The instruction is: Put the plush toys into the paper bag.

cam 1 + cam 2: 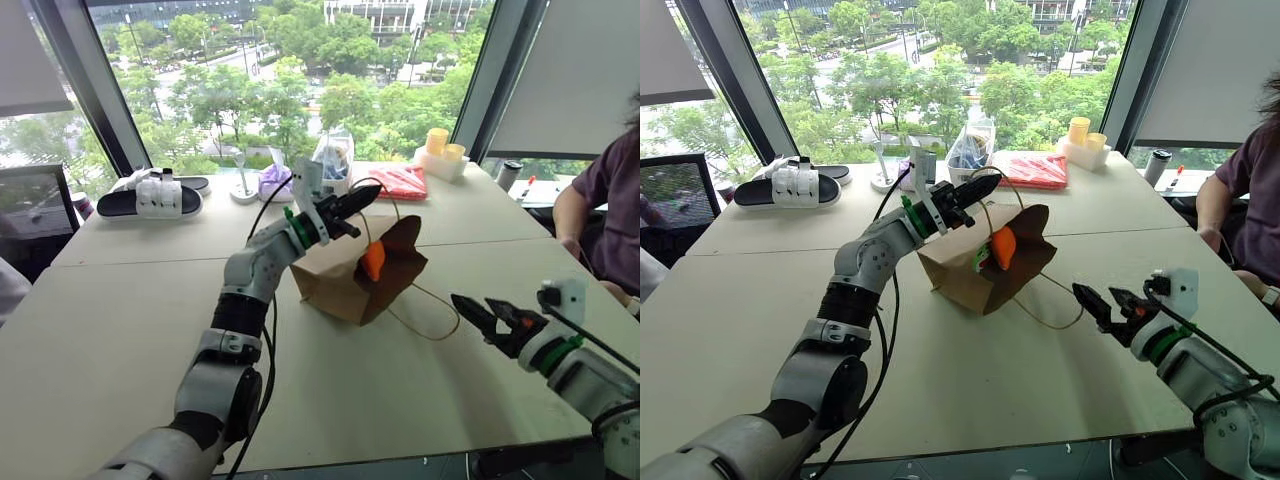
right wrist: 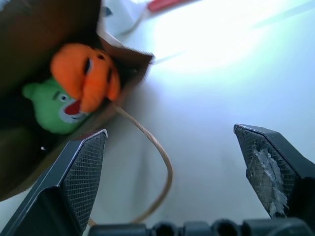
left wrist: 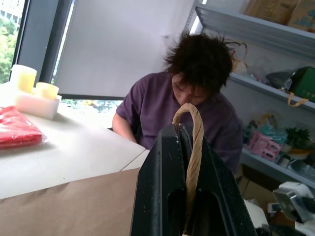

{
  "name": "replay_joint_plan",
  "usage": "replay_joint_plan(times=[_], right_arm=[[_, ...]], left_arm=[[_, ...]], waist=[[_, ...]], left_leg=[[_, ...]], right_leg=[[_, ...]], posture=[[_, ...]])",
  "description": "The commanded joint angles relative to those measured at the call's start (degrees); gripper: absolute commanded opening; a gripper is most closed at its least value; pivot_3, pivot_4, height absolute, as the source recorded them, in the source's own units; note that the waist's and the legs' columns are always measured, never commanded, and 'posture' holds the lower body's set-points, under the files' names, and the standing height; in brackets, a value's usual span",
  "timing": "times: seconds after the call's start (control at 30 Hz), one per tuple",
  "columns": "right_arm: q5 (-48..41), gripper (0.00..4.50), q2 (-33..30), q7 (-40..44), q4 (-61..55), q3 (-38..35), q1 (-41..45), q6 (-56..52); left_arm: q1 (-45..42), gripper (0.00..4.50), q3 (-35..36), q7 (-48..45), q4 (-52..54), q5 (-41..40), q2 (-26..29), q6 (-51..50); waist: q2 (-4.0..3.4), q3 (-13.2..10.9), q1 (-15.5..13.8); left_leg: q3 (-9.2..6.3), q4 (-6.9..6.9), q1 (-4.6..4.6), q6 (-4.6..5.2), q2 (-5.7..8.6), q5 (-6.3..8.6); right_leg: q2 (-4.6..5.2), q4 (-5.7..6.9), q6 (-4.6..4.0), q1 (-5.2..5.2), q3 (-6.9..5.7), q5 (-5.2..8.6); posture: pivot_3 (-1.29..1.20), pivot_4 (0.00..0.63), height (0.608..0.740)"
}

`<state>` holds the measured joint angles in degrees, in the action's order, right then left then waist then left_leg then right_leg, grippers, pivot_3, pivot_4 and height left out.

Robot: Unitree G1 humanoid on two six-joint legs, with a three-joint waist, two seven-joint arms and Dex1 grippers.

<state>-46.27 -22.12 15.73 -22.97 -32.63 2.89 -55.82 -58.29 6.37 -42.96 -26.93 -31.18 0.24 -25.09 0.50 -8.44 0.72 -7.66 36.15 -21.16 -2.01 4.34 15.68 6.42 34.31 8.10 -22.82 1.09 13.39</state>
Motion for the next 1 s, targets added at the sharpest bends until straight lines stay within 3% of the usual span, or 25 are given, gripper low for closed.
replay_joint_plan(times=[0.03, 0.13, 0.23, 0.47, 0.6, 0.7, 0.93, 1.0], right_arm=[[-2.78, 4.48, 4.27, -3.11, -0.12, 1.02, 0.06, 0.48], [-2.79, 4.48, 6.94, -4.32, 1.01, 2.52, -0.48, 1.22], [-4.44, 3.65, 9.03, -4.57, 2.05, 2.49, -0.12, 2.52], [-8.53, 0.05, 9.69, -4.71, 0.73, 1.81, -0.11, 4.42], [-14.24, 0.05, 8.41, -5.29, -1.19, 0.7, 0.64, 4.51], [-25.56, 0.05, 6.24, -6.99, -4.28, -1.69, 3.14, 4.82], [-46.2, 0.05, -2.47, -20.03, -4.73, -1.75, 12.79, 9.56], [-49.07, 0.05, -3.31, -21.82, -3.71, 0.44, 17.15, 11.51]], left_arm=[[-1.93, 0.0, 0.01, -0.62, 0.96, -0.06, -0.06, 1.52], [-1.76, 0.0, 0.01, -0.59, 1.32, -0.06, 0.1, 1.27], [-1.65, 0.0, -0.03, -0.5, 1.5, 0.0, 0.34, 1.11], [-1.43, 0.0, -0.25, -0.39, 2.2, -0.13, 0.66, 0.48], [-1.25, 0.0, -0.23, -0.8, 5.1, -1.49, 1.29, -2.09], [-1.68, 0.0, 1.04, 2.31, 8.79, -2.97, 2.75, -6.84], [-4.9, 0.0, 6.38, 6.81, 13.06, -10.06, 7.48, -17.35], [-6.82, 0.0, 7.76, 9.11, 9.21, -9.32, 8.66, -17.57]], waist=[[-0.01, 0.01, -0.01], [-0.01, 0.01, -0.06], [-0.01, 0.01, -0.12], [-0.02, 0.01, -0.04], [-0.02, 0.01, -0.02], [-0.04, 0.0, 0.06], [-0.03, -0.01, 0.04], [-0.01, -0.01, 0.04]], left_leg=[[0.0, 0.0, 0.0, 0.0, -0.01, 0.0], [-0.01, 0.01, 0.0, 0.0, 0.0, 0.0], [-0.02, 0.01, 0.0, 0.0, 0.01, 0.0], [-0.03, 0.0, 0.0, 0.0, 0.01, 0.0], [-0.03, 0.0, 0.0, 0.0, 0.01, 0.0], [-0.04, 0.0, -0.01, 0.0, 0.0, 0.0], [-0.17, 0.0, 0.0, 0.0, -0.03, 0.0], [-0.15, 0.01, 0.0, 0.0, -0.03, 0.0]], right_leg=[[-0.01, 0.0, 0.0, 0.0, 0.0, 0.0], [-0.01, 0.0, 0.0, 0.01, 0.0, 0.0], [-0.01, -0.01, 0.0, 0.02, 0.0, 0.0], [-0.02, -0.01, 0.0, 0.02, -0.01, 0.0], [-0.02, 0.0, 0.0, 0.01, -0.01, 0.0], [-0.02, 0.0, 0.0, -0.01, -0.01, 0.0], [-0.04, 0.0, 0.01, 0.02, -0.05, 0.01], [-0.04, 0.0, 0.01, 0.03, -0.06, 0.01]], posture=[[0.0, 0.15, 0.74], [0.0, 0.15, 0.74], [0.0, 0.15, 0.74], [0.0, 0.15, 0.74], [0.0, 0.15, 0.74], [0.0, 0.15, 0.74], [0.0, 0.15, 0.74], [0.0, 0.15, 0.74]])
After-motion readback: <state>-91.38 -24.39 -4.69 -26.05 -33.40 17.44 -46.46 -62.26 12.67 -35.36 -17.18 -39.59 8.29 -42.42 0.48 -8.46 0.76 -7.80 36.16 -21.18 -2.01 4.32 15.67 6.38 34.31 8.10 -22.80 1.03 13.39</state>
